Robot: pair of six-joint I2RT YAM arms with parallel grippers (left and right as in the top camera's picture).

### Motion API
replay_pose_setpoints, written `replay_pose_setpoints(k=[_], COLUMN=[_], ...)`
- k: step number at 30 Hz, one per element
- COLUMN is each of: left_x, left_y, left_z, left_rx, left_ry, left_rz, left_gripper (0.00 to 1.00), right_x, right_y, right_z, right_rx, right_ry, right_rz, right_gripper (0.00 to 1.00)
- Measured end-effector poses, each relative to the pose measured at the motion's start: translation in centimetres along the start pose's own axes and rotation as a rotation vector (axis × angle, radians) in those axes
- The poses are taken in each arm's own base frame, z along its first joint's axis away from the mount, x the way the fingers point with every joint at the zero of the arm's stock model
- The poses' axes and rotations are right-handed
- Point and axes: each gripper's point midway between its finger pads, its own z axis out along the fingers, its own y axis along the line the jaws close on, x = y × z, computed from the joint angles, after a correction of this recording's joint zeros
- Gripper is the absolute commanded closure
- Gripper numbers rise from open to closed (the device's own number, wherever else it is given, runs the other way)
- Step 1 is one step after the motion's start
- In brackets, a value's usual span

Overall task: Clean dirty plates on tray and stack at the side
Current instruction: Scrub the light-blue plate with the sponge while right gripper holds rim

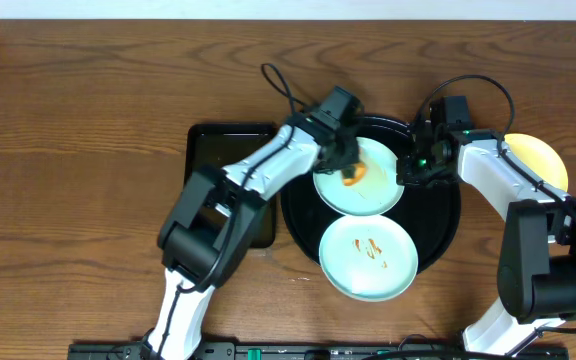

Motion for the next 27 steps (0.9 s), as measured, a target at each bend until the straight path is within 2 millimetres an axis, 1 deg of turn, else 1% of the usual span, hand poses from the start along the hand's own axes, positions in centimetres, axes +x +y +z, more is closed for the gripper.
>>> replay_pose_setpoints(k=[2,4,6,7,9,12,14,15,16,18,20,22,27], left_x=[0.5,1.6,2.6,3.3,3.6,3.0,1.8,1.5,1.0,1.0,1.3,2.2,5.4], left_y=[0.8,1.0,0.5,0.0,-0.8,-2.6,-4.5,-5.1,-6.0,-6.5,-7.0,-7.4,-8.9], left_z=[-0.6,-1.1,-1.5,-1.9,-2.4,-3.6,-5.2,-5.9,-7.0,-7.5,-7.5,-6.9,-4.9], left_rx=[-0.02,-0.011,0.024,0.062,0.105,0.187,0.252,0.271,0.301,0.316,0.322,0.32,0.294], left_ry=[0.034,0.092,0.143,0.174,0.184,0.146,0.081,0.059,0.028,0.02,0.024,0.045,0.107], left_rz=[0.009,0.046,0.105,0.156,0.209,0.292,0.348,0.359,0.369,0.363,0.351,0.337,0.312], left_gripper=[0.93,0.92,0.92,0.92,0.93,0.92,0.93,0.93,0.93,0.93,0.93,0.93,0.93], right_x=[0.0,0.0,0.2,0.2,0.2,0.2,0.2,0.2,0.2,0.2,0.2,0.2,0.3], right_y=[0.0,-0.1,-0.2,-0.2,-0.2,-0.2,-0.3,-0.3,-0.3,-0.3,-0.3,-0.3,-0.3], right_z=[0.0,0.0,0.0,0.0,0.0,0.0,0.0,0.0,0.0,0.0,0.0,0.0,0.0], right_rx=[0.0,0.003,0.008,0.009,0.01,0.013,0.014,0.014,0.014,0.014,0.014,0.014,0.015], right_ry=[0.0,0.001,0.006,0.006,0.007,0.009,0.009,0.009,0.009,0.009,0.009,0.009,0.01], right_rz=[0.0,0.0,0.001,0.002,0.002,0.003,0.003,0.003,0.003,0.003,0.003,0.003,0.003], right_gripper=[0.99,0.99,0.99,0.99,0.99,0.99,0.99,0.99,0.99,0.99,0.99,0.99,0.99])
